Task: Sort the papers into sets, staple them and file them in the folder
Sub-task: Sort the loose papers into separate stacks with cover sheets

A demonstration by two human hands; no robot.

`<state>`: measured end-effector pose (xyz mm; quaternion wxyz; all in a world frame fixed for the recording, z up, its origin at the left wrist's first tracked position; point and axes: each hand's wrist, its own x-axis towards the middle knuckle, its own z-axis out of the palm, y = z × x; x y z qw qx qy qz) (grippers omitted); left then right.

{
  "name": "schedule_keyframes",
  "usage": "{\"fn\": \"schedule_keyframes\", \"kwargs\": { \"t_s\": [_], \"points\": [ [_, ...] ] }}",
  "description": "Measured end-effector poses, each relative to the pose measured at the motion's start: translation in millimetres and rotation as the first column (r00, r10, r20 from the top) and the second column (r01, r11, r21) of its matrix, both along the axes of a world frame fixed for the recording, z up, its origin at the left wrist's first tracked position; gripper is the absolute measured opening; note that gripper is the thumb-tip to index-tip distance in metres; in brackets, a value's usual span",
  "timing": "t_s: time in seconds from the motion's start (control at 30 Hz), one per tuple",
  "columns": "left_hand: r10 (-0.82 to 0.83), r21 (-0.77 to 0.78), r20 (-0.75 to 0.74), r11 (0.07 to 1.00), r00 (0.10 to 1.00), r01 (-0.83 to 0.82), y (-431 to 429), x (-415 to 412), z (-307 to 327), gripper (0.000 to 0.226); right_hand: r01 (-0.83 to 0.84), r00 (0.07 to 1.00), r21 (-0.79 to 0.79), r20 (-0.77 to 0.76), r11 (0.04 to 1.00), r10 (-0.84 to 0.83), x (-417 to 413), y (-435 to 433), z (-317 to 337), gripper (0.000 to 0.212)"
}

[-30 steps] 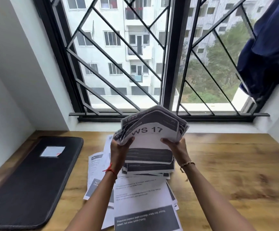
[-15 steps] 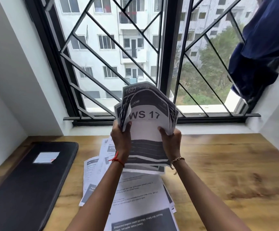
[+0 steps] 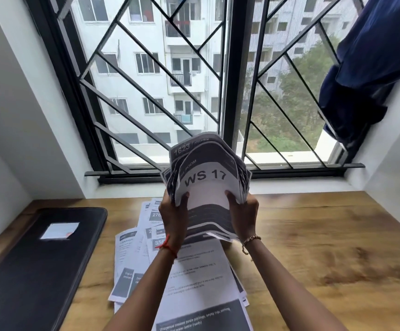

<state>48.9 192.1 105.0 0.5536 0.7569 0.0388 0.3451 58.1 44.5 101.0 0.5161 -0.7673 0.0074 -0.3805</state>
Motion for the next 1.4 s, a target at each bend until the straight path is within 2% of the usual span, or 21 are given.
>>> {"fn": "schedule_keyframes", "kwargs": {
  "t_s": [0.1,0.3,0.4,0.5,0.67,0.83,0.9,0.97,1.1,1.3,1.4],
  "points": [
    [-0.012,-0.006,-0.036,1.0,0.999,0.011,3,2,3,0.023,0.005,1.0,-0.014,0.029,1.0,-0.005,-3,1,7,0.031],
    [-0.001,0.079,0.066,0.997,0.998,-0.004,1,9,30,0.023,0.009,0.999,0.09,0.038,0.996,-0.013,7,1,17,0.03],
    [-0.019,0.058,0.03,0.998,0.999,0.017,5,14,25,0.026,0.009,0.999,0.054,0.041,0.998,-0.011,9,0,17,0.027],
    [-0.043,0.0,-0.076,0.999,0.996,0.043,8,14,7,0.028,-0.013,0.999,-0.01,-0.051,1.0,0.012,8,-2,4,0.026],
    [-0.082,-0.022,-0.173,0.997,0.982,0.079,17,9,-15,0.039,-0.09,0.952,0.122,-0.282,0.988,0.122,4,-2,-15,0.026],
    [-0.214,-0.237,-0.217,0.958,0.952,0.161,29,7,-33,0.049,-0.121,0.906,0.181,-0.382,0.976,0.183,10,-8,-28,0.037],
    [-0.281,-0.254,-0.254,0.943,0.925,0.217,34,10,-43,0.042,-0.135,0.89,0.218,-0.402,0.967,0.215,12,-9,-28,0.036],
    [-0.308,-0.245,-0.31,0.94,0.899,0.238,36,14,-47,0.024,-0.144,0.878,0.209,-0.423,0.967,0.222,15,-12,-32,0.038],
    [-0.325,-0.24,-0.312,0.936,0.893,0.257,30,23,-39,0.014,-0.152,0.889,0.188,-0.403,0.97,0.217,21,-13,-34,0.035],
    [-0.346,-0.205,-0.198,0.93,0.917,0.307,27,40,-6,0.033,-0.124,0.959,0.176,-0.232,0.977,0.164,35,-11,-8,0.029],
    [-0.352,-0.242,-0.192,0.922,0.916,0.303,31,36,-1,0.053,-0.205,0.943,0.227,-0.215,0.952,0.254,36,-19,-6,0.032]
  ]
}}
